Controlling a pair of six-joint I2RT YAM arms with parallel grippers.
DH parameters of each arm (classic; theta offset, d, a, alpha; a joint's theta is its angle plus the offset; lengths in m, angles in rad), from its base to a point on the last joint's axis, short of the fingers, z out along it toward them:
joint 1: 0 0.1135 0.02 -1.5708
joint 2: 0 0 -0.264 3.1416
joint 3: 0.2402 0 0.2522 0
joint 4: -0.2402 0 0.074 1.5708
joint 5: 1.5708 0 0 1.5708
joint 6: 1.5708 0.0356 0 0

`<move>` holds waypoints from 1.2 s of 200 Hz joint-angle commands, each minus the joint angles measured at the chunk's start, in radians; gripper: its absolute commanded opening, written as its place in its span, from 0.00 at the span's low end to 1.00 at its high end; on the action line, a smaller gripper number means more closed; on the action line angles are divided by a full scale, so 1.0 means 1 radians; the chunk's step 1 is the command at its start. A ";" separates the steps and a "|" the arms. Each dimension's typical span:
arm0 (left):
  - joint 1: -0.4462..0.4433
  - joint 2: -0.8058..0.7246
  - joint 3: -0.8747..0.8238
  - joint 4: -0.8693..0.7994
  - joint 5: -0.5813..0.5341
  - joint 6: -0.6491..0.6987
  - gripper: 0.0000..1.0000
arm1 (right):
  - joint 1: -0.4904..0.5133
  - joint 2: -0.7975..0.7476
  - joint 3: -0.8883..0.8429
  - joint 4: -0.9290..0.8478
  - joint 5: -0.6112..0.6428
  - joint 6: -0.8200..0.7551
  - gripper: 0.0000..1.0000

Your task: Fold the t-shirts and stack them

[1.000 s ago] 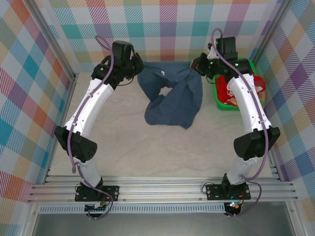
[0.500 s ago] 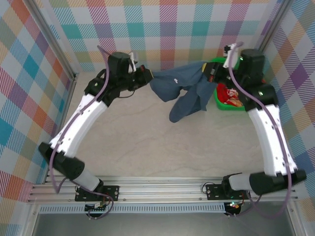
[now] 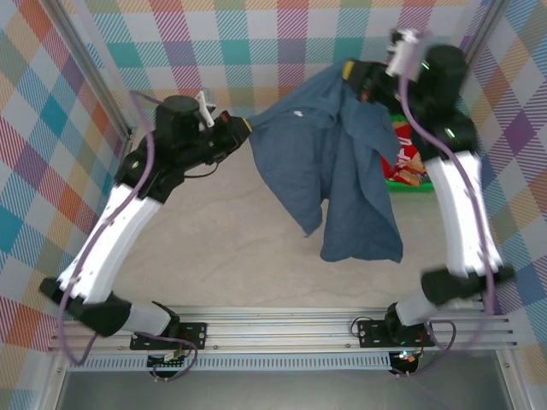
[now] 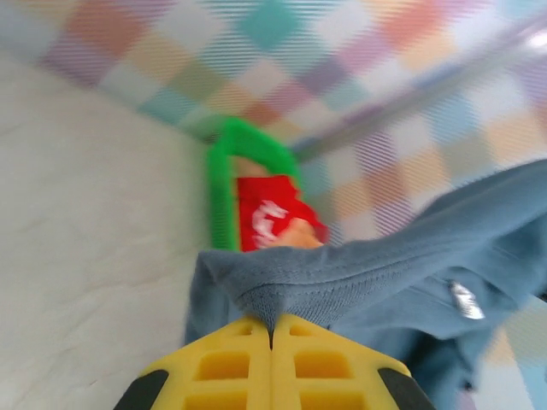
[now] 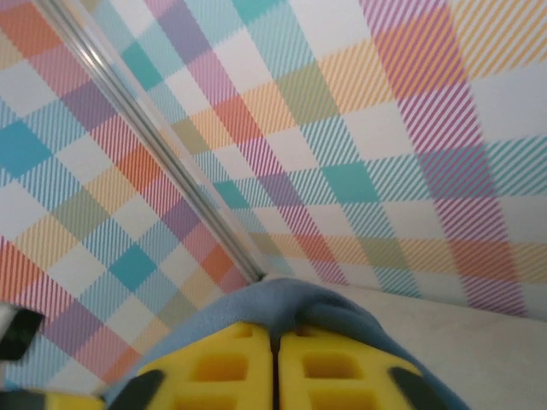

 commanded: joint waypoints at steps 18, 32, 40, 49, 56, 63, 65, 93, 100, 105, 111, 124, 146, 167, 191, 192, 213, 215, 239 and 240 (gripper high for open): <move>0.255 0.211 -0.179 -0.148 -0.152 -0.179 0.00 | 0.032 0.715 0.659 -0.497 -0.048 0.082 0.45; 0.327 0.284 -0.194 -0.125 -0.135 -0.154 0.01 | 0.044 0.830 0.835 -0.645 -0.006 0.089 0.52; 0.362 0.333 -0.175 -0.155 -0.122 -0.123 0.17 | 0.052 0.844 0.852 -0.692 0.006 0.088 0.54; 0.388 0.375 -0.142 -0.215 -0.133 -0.081 0.38 | 0.066 0.827 0.821 -0.732 0.032 0.071 0.54; 0.397 0.380 -0.141 -0.232 -0.151 -0.046 0.46 | 0.080 0.794 0.768 -0.749 0.056 0.051 0.54; 0.398 0.364 -0.162 -0.236 -0.158 -0.029 0.52 | 0.096 0.745 0.677 -0.748 0.076 0.038 0.54; 0.399 0.356 -0.175 -0.234 -0.158 -0.025 0.53 | 0.101 0.724 0.643 -0.743 0.084 0.036 0.54; 0.353 0.215 -0.394 -0.217 -0.087 -0.014 0.57 | 0.135 0.311 -0.087 -0.409 0.121 0.082 0.53; 0.321 0.183 -0.447 -0.217 -0.053 -0.009 0.56 | 0.127 0.211 -0.242 -0.348 0.127 0.127 0.53; 0.292 0.163 -0.477 -0.221 -0.033 -0.009 0.56 | 0.119 0.154 -0.339 -0.320 0.130 0.149 0.52; 0.262 0.144 -0.525 -0.220 -0.005 -0.017 0.56 | 0.111 0.099 -0.431 -0.300 0.135 0.169 0.52; 0.185 0.116 -0.607 -0.194 0.072 -0.062 0.56 | 0.102 -0.007 -0.605 -0.276 0.135 0.195 0.51; 0.069 0.128 -0.678 -0.165 0.141 -0.151 0.59 | 0.087 -0.142 -0.865 -0.234 0.127 0.247 0.51; 0.012 0.170 -0.701 -0.124 0.147 -0.168 0.61 | 0.047 -0.220 -1.062 -0.213 0.100 0.329 0.51; 0.001 0.258 -0.708 -0.114 0.167 -0.158 0.58 | 0.011 -0.250 -1.210 -0.197 0.093 0.386 0.52; 0.000 0.261 -0.708 -0.114 0.167 -0.157 0.57 | 0.011 -0.250 -1.214 -0.197 0.096 0.387 0.52; -0.005 0.310 -0.723 -0.082 0.158 -0.150 0.47 | 0.009 -0.231 -1.286 -0.174 0.106 0.421 0.52; -0.005 0.315 -0.724 -0.081 0.156 -0.147 0.45 | 0.009 -0.227 -1.290 -0.170 0.107 0.423 0.52; -0.005 0.354 -0.726 -0.112 0.045 -0.103 0.17 | 0.009 -0.174 -1.322 -0.117 0.117 0.444 0.49; -0.005 0.354 -0.727 -0.114 0.036 -0.101 0.16 | 0.009 -0.172 -1.321 -0.114 0.117 0.445 0.48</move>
